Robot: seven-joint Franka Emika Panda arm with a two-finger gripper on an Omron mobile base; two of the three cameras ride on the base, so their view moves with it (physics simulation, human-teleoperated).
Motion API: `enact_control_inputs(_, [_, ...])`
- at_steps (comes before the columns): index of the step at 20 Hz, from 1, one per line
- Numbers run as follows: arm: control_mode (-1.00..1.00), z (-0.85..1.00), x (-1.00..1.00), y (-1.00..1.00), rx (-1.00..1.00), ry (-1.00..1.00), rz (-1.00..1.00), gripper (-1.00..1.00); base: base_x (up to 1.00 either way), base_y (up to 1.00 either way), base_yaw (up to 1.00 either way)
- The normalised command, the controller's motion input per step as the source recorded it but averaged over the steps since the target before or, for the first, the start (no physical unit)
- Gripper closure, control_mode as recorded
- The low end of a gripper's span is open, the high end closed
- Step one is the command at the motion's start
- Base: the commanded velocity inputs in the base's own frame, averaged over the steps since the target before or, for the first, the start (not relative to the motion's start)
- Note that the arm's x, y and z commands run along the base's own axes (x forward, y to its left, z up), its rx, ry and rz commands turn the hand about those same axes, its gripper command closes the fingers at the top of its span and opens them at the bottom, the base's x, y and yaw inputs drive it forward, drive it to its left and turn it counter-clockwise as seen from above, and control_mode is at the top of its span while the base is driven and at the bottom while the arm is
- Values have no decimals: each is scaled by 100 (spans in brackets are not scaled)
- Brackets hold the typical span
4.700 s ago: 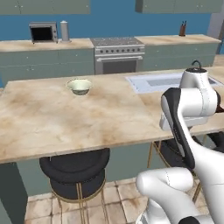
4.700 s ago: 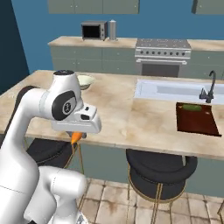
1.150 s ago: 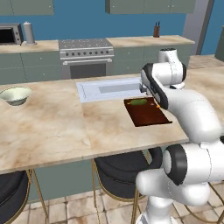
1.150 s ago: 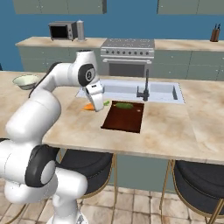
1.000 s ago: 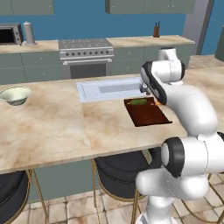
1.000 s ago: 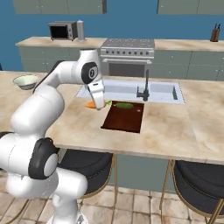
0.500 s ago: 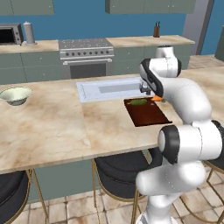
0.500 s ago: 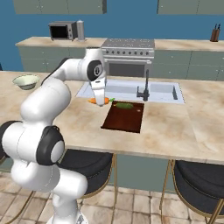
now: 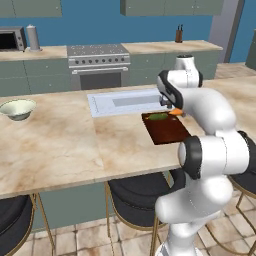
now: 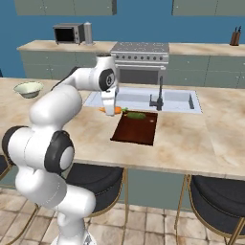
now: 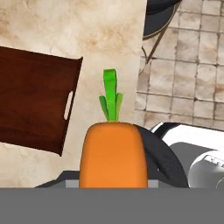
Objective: Place the two vegetables and bowl onto the tray for setting up a vegetable dip station.
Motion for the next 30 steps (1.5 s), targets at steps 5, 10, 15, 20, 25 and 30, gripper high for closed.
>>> enact_control_inputs(5, [-100, -21, 37, -18, 0, 0, -4, 100, 0, 0, 0])
enact_control_inputs(10, [-100, -27, 30, -18, 0, 0, 0, 100, 0, 0, 0])
enact_control_inputs(15, [-100, -28, 38, -1, 0, 0, 0, 100, 0, 0, 0])
enact_control_inputs(20, [-100, -25, 41, 0, 0, 0, 0, 100, 0, 0, 0])
enact_control_inputs(25, [-100, -25, 35, -1, 0, 0, 0, 100, 0, 0, 0])
enact_control_inputs(30, [-100, -29, 27, -8, 0, 0, 0, 100, 0, 0, 0])
